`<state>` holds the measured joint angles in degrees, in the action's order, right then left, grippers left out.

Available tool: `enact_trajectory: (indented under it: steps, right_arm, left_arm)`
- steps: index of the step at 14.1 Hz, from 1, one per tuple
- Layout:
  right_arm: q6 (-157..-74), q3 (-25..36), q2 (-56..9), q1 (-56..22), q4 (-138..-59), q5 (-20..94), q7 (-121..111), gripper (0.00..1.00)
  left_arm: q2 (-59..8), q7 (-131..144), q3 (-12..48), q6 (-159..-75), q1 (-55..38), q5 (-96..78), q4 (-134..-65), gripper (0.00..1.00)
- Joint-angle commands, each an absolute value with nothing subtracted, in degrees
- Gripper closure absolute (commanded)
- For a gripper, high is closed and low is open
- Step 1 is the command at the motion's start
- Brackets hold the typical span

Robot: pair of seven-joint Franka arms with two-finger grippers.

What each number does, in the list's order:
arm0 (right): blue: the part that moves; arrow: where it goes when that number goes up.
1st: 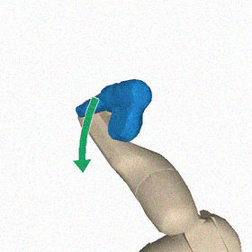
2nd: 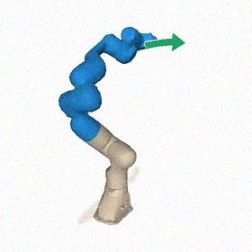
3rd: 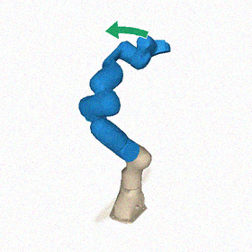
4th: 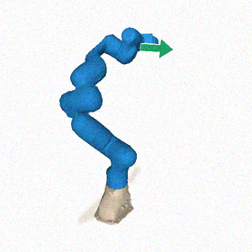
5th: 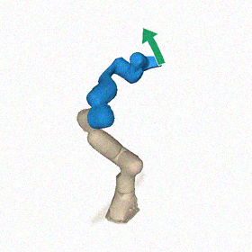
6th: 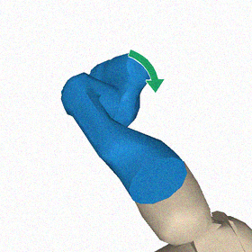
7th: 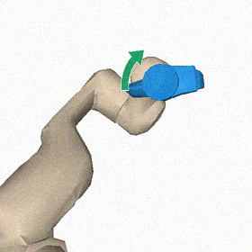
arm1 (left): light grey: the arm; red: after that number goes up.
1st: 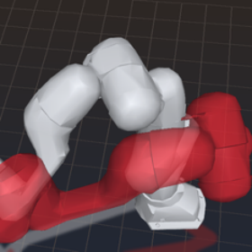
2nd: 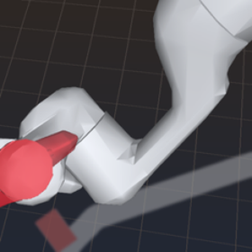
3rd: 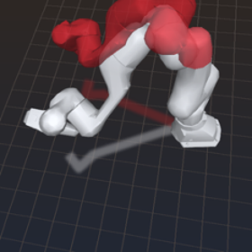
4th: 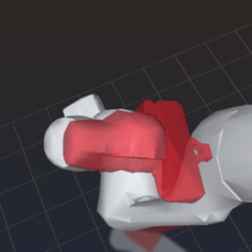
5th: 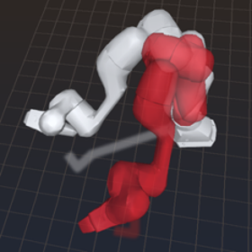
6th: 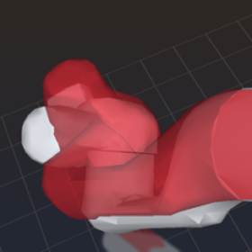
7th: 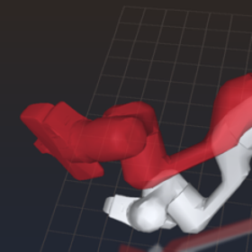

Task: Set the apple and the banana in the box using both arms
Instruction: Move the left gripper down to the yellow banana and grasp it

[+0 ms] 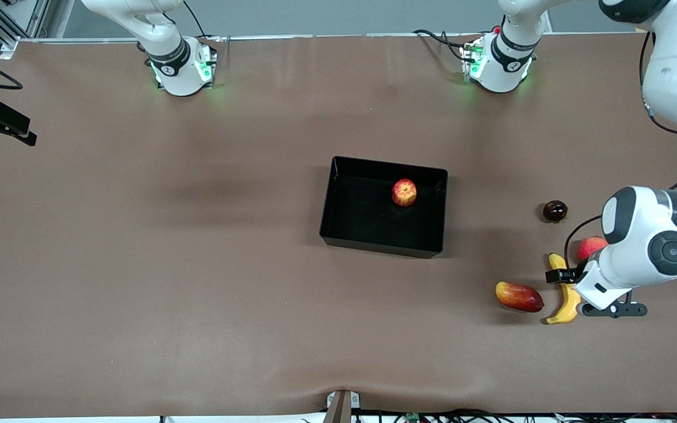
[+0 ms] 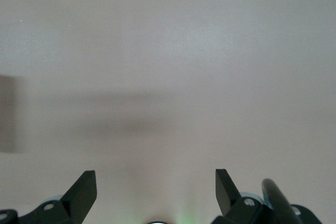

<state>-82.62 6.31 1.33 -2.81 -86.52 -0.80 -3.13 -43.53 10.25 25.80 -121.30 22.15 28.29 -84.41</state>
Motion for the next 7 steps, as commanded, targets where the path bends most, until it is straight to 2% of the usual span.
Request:
enact_trajectory:
  steps: [1, 3, 7]
  right_arm:
    - [-83.3, 6.3, 2.9, -2.6, -87.8, 0.3, -4.0, 0.00]
    - [-83.8, 6.3, 2.8, -2.5, -87.7, 0.3, -4.1, 0.00]
    - [-83.7, 6.3, 2.9, -2.6, -87.7, 0.3, -4.1, 0.00]
  left_arm:
    - [-44.7, 8.7, 26.1, -123.0, 22.8, 30.6, -83.9, 0.00]
    - [-46.7, 8.5, 24.5, -126.3, 23.6, 30.5, -83.8, 0.01]
    - [-49.7, 9.7, 22.6, -132.1, 23.6, 29.9, -83.8, 0.19]
